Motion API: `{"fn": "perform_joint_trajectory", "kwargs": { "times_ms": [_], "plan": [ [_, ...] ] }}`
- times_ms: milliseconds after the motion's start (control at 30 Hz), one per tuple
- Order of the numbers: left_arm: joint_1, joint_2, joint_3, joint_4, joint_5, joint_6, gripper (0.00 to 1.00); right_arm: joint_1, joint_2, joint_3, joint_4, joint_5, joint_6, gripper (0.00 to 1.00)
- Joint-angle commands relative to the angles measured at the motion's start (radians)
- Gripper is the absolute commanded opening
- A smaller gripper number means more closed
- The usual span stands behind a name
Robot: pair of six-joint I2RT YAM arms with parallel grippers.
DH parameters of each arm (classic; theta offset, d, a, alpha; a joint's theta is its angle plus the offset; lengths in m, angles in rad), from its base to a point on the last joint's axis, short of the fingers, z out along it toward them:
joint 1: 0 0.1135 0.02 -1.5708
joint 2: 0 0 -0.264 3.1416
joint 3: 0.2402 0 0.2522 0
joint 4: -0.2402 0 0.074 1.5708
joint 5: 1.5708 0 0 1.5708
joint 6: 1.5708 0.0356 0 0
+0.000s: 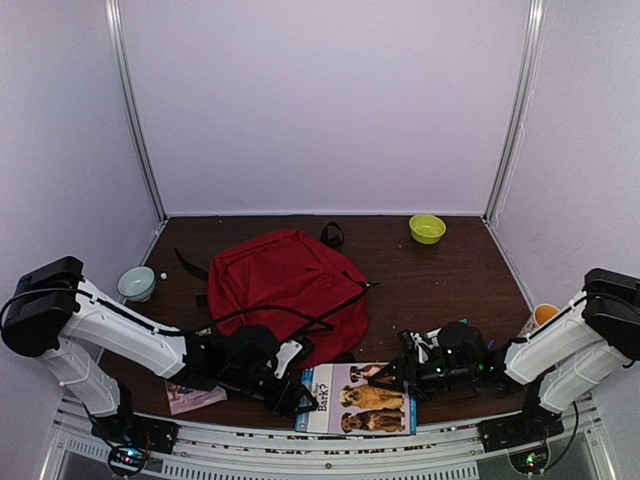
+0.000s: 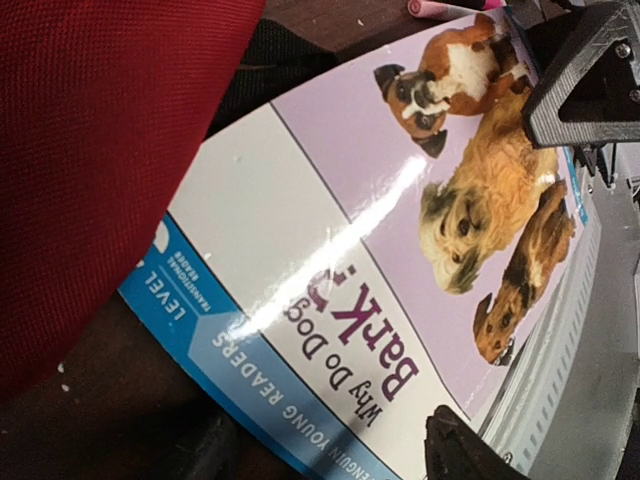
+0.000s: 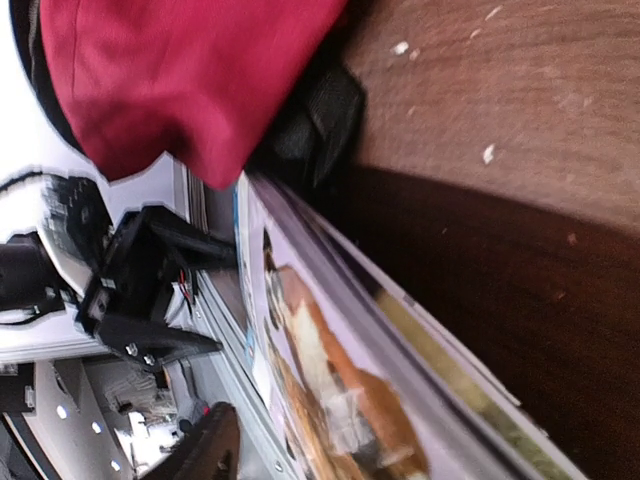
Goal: Pack the student bag
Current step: Pick up the book from the corner of the board, then pick up the largest pocket of the bag from the student bag.
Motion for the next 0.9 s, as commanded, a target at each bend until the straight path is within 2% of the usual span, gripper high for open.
{"fn": "perform_joint_trajectory", "kwargs": {
  "times_ms": [0, 167, 200, 300, 467, 667, 867],
  "plan": [
    [-0.004, 0.036, -0.017, 0.051, 0.057, -0.006, 0.65, 0.028, -0.006, 0.03, 0.076, -0.048, -0.001, 0.54],
    [-0.004, 0.02, -0.012, 0.03, 0.045, 0.01, 0.64, 0.04, -0.066, 0.062, -0.08, -0.016, -0.068, 0.26],
    [-0.004, 0.004, -0.014, 0.021, 0.042, 0.015, 0.64, 0.04, -0.085, 0.069, -0.111, -0.011, -0.082, 0.16],
    [-0.004, -0.044, -0.01, -0.017, 0.028, 0.04, 0.64, 0.042, -0.154, 0.094, -0.23, 0.004, -0.126, 0.0],
    [-0.004, -0.147, 0.024, -0.127, 0.001, 0.115, 0.64, 0.041, -0.333, 0.159, -0.555, 0.062, -0.219, 0.0],
    [-0.003, -0.276, 0.132, -0.346, -0.09, 0.201, 0.67, 0.042, -0.589, 0.263, -1.03, 0.27, -0.291, 0.0],
    [0.044, -0.254, 0.351, -0.593, -0.205, 0.267, 0.64, 0.041, -0.786, 0.352, -1.251, 0.389, -0.305, 0.0]
  ]
}}
